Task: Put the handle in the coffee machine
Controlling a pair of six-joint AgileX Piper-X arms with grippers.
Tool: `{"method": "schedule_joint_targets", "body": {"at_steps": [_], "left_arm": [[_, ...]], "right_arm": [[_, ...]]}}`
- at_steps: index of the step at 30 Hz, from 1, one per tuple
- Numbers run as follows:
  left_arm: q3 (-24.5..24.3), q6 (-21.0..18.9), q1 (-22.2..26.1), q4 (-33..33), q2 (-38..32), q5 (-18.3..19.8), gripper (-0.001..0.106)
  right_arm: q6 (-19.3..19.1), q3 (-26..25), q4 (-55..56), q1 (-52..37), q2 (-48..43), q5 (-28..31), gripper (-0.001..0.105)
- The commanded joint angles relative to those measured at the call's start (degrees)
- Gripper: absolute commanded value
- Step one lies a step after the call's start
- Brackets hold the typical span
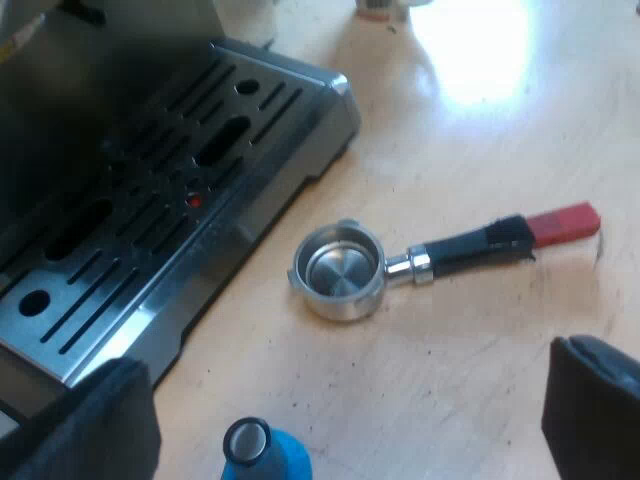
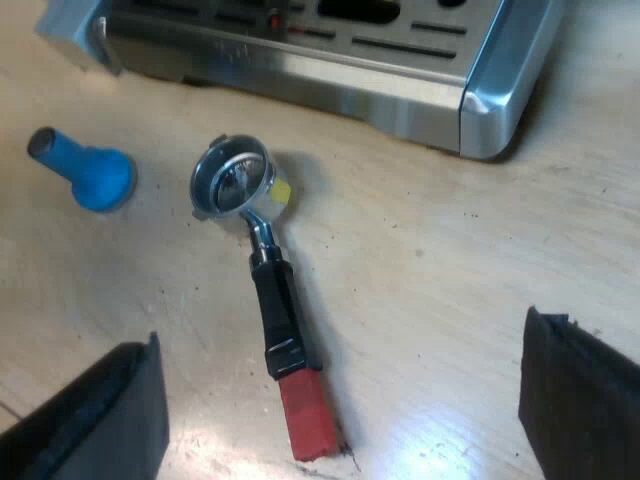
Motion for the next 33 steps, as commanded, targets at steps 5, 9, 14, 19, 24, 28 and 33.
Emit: {"method": "schedule_joint_targets", "body": {"at_steps": [5,9,14,19,24,28,33], "left_arm": [[-0.4,2.9,-5.5,0.2,4.4,1.2,0.079],[-0.4,2.8,-11.9,-0.4,7.1,-0.8,0.079],[-0.3,2.1,-17.4,-3.4,10.1,-3.0,0.079],[0.0,-3.0,-22.1,-8.1,14.1,-3.1,0.079],[1.6,-6.4,-28.1,-14.1,16.4,-8.9,0.079],[3.7,-9.4,-30.3,-17.0,17.3,-12.6,0.079],[6.1,-10.6,-30.3,-18.9,18.0,-13.2,0.079]], "right_arm": [[-3.5,-5.1,1.4,3.4,8.7,1.9,0.074],[-2.8,-6.4,1.7,10.1,13.1,7.4,0.074],[1.9,-6.5,1.4,18.7,17.7,15.4,0.067],[7.6,-6.5,1.6,24.5,23.5,21.8,0.044],[8.9,-6.5,1.6,27.7,29.3,21.9,0.018],[9.8,-6.5,1.1,29.7,33.6,22.3,0.000],[13.0,-6.3,-1.1,32.0,39.7,22.3,0.000]]}}
